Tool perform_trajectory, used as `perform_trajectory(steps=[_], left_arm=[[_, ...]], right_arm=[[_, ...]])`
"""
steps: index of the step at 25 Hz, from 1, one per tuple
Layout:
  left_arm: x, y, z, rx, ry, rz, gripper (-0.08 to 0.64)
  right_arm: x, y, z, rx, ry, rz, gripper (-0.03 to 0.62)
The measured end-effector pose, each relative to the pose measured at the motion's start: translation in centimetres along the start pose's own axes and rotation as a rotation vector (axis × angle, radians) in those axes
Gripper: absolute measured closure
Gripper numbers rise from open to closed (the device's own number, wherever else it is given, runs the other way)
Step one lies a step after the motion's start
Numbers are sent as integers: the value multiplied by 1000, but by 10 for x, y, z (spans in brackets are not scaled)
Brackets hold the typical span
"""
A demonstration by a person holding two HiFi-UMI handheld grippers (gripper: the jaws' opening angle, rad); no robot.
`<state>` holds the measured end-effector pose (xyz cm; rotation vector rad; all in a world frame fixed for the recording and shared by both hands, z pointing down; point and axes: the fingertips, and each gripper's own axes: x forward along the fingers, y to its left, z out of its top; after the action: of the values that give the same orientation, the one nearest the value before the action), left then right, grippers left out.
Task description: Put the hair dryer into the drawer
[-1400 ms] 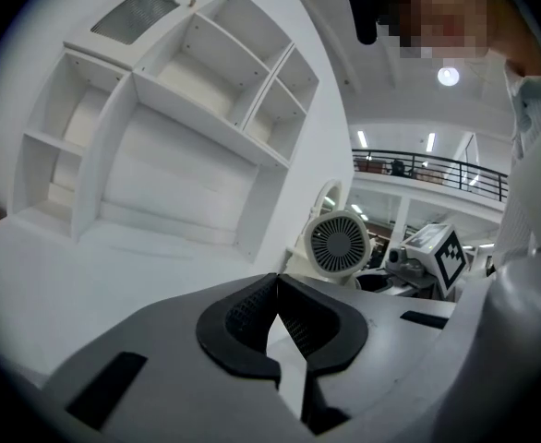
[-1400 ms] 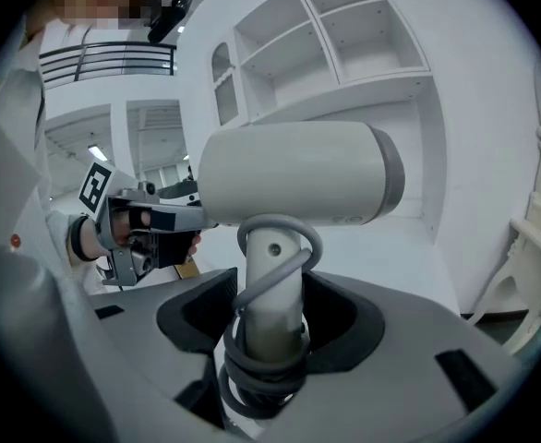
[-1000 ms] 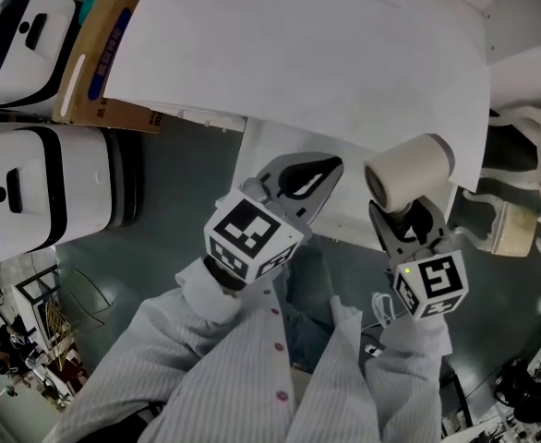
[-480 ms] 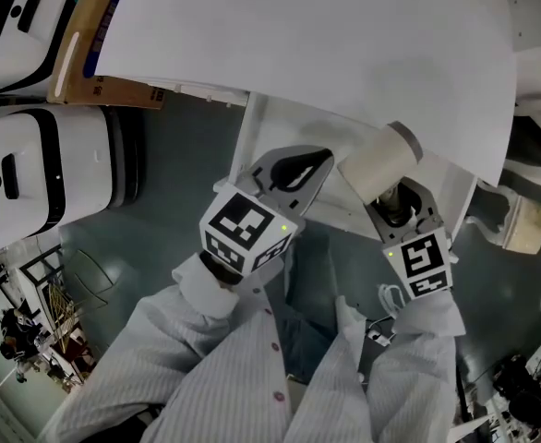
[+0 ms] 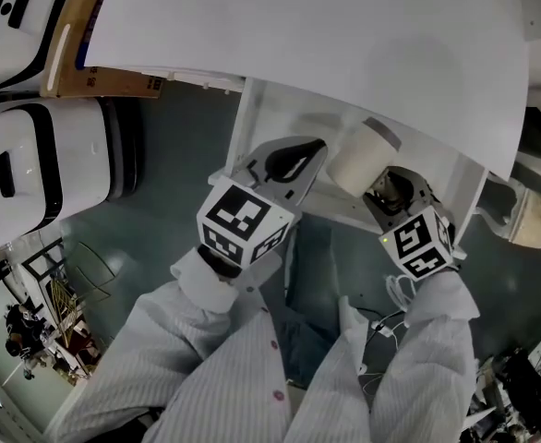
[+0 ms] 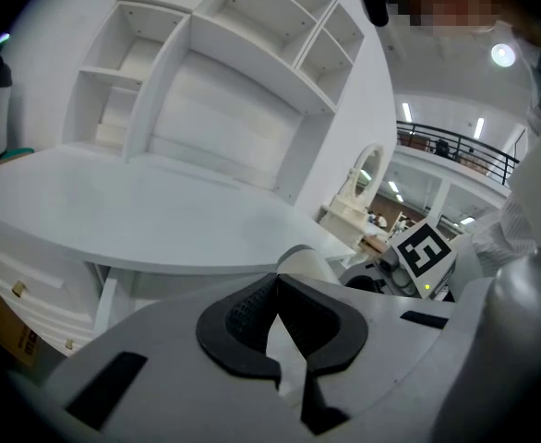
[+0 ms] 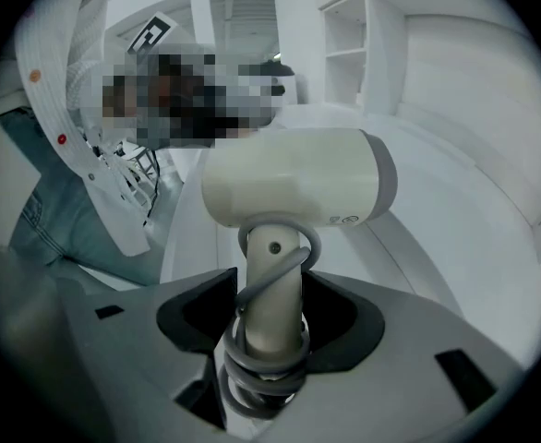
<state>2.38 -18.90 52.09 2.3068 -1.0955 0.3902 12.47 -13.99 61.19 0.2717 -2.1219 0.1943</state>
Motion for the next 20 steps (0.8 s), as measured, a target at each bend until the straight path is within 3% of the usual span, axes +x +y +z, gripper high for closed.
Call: perform_trajectory(steps=[10,20], left_arm=[[7,1,-16,-15,20,1,551],[13,7,-23,-25,33,0,551]], right_arm=[[37,-2,-36,-74,132,55,377],[57,-3,-53,-97,195,74,377]])
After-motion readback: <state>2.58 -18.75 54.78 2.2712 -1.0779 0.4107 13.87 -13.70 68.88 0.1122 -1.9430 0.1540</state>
